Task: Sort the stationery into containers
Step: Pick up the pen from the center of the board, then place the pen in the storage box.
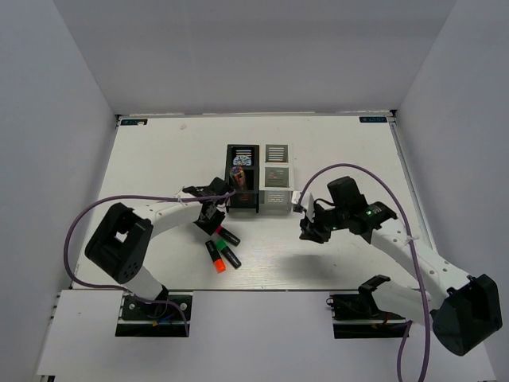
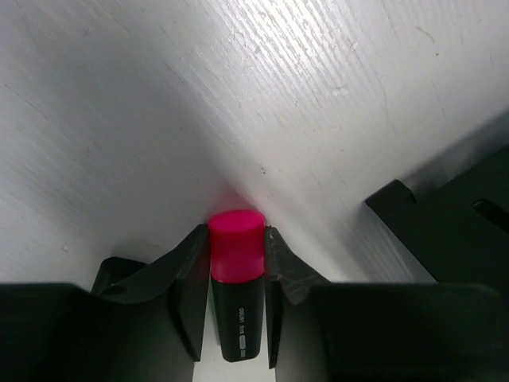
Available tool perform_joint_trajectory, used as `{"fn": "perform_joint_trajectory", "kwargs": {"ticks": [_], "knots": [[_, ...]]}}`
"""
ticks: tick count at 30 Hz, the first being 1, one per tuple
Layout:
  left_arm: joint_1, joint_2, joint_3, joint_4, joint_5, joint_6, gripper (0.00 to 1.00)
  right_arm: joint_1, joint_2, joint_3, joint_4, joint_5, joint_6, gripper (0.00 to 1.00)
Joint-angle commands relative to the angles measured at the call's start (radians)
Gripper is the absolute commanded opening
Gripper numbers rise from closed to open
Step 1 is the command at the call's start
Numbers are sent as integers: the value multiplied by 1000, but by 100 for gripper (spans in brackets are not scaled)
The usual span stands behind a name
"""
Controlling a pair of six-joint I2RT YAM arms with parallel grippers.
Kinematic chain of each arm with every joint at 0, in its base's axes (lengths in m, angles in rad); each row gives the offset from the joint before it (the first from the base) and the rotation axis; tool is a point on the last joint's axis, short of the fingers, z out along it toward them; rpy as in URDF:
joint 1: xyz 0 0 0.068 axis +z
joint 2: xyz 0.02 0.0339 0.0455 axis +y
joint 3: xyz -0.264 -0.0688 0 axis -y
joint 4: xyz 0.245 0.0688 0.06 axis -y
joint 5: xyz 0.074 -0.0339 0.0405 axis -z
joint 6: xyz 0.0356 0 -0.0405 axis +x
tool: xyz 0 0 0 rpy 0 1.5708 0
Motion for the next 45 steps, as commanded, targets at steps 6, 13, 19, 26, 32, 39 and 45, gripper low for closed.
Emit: {"fn": "perform_joint_trajectory", "kwargs": {"ticks": [6, 13, 19, 26, 32, 39, 45], "knots": [[12, -72, 42, -83, -16, -21, 0, -3, -99, -37, 18, 28, 19, 59], [-51, -241, 263, -158, -73, 235, 0, -5, -172, -80, 10, 88, 42, 21], [-144, -212, 482, -105, -71, 516, 0, -8, -203, -105, 57, 235, 87, 41], [-233, 42, 712, 285, 73, 1071, 0, -9, -251, -168, 185, 494, 185, 0], [-260, 202, 857, 346, 9, 1223, 0, -14, -280, -200, 220, 519, 188, 0], [-309, 290, 834, 429, -163, 1377, 0, -15, -271, -212, 229, 514, 188, 0], [-306, 301, 829, 480, -188, 1401, 0, -18, -268, -212, 232, 510, 188, 0]]}}
